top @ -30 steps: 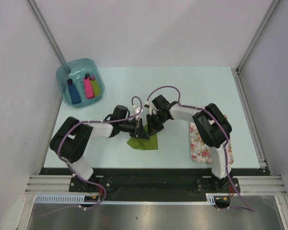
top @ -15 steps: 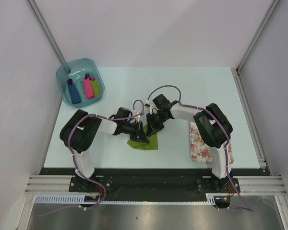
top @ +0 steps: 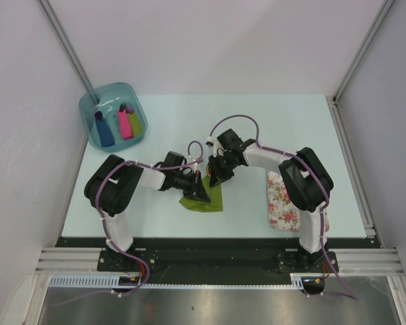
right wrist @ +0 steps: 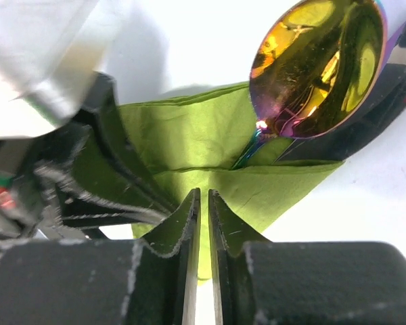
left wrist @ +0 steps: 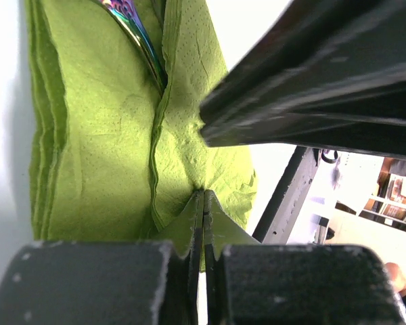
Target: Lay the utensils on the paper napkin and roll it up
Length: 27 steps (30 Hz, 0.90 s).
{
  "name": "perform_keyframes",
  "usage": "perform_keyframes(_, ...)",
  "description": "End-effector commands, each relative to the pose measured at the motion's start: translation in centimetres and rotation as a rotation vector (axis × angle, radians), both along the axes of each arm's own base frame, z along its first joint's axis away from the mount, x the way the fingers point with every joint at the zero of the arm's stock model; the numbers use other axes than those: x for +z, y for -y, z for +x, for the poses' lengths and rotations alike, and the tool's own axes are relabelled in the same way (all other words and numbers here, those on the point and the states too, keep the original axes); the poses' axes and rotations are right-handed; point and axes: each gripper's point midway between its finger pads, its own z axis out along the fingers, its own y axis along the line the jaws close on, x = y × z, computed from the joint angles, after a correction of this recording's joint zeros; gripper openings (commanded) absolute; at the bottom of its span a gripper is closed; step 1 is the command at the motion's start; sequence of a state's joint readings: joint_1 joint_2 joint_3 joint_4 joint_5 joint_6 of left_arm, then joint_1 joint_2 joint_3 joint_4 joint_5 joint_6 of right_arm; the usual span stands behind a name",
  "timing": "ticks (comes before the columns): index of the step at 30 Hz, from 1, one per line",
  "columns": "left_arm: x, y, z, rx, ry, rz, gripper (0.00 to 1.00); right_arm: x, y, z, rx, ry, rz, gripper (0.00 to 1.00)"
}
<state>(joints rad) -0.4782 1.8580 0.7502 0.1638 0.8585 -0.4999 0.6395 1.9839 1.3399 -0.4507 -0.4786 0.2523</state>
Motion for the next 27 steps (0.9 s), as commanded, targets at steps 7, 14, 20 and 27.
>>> perform_keyframes(7, -2.1, -1.2, 1.1, 0.060, 0.051, 0.090, 0.01, -5.0, 0.8, -0.4, 0.014, -0.025, -0.123, 0.09)
perform_keyframes(14, -1.5, -1.6, 0.9, 0.052, 0.077, 0.081, 0.01, -7.1, 2.4, -1.4, 0.014, -0.058, -0.197, 0.08)
perform_keyframes(20, -2.0, -1.9, 0.6, 0.053, 0.069, 0.095, 0.00, -0.5, 0.1, -0.1, 0.028, -0.004, -0.008, 0.13)
perform_keyframes(27, -2.0, -1.8, 0.7, 0.053, 0.064, 0.093, 0.00, 3.7, -2.1, -0.1, 0.037, 0.026, 0.124, 0.13)
